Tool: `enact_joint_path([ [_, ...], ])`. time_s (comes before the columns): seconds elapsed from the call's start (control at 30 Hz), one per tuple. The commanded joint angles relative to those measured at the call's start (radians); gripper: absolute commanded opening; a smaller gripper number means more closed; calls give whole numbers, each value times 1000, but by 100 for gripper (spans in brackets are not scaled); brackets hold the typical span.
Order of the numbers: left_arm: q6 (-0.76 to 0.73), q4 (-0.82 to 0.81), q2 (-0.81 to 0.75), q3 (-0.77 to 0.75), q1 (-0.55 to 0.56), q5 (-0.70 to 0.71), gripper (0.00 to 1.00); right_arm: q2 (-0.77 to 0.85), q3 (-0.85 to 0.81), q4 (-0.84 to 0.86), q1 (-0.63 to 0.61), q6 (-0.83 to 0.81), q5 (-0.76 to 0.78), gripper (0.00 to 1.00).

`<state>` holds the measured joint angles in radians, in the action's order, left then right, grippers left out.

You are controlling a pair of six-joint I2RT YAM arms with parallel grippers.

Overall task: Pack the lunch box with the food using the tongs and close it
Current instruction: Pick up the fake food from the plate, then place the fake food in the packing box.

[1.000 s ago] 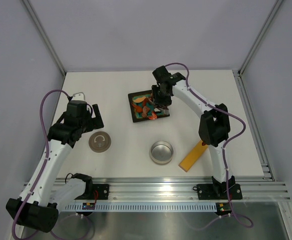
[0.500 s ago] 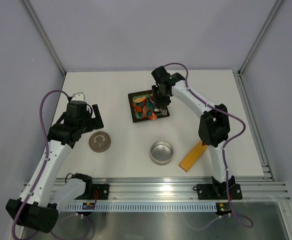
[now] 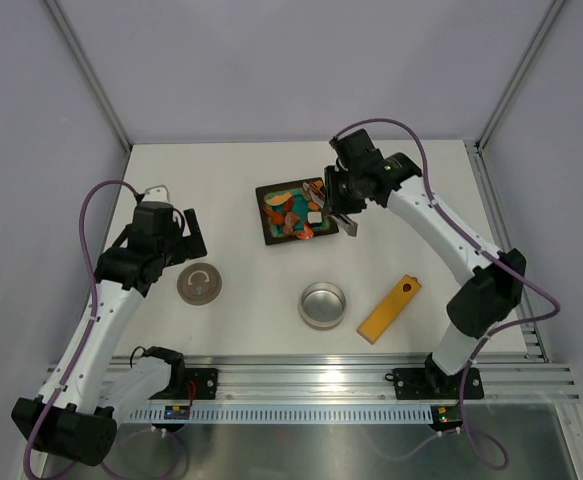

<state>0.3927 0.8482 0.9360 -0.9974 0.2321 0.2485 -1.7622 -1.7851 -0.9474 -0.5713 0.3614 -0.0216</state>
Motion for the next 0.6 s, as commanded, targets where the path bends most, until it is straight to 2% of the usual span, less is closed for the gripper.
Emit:
enact_joint_path([
  [0.0, 2, -21, 0, -12, -1, 29, 99, 144, 120, -11, -27, 16, -27, 31],
  [0.23, 8, -31, 11, -15, -2, 29, 99, 378, 282, -145, -67, 13, -103, 30],
  [0.57, 23, -44, 40, -27, -2, 18, 99, 563, 461, -264, -102, -22, -259, 31],
])
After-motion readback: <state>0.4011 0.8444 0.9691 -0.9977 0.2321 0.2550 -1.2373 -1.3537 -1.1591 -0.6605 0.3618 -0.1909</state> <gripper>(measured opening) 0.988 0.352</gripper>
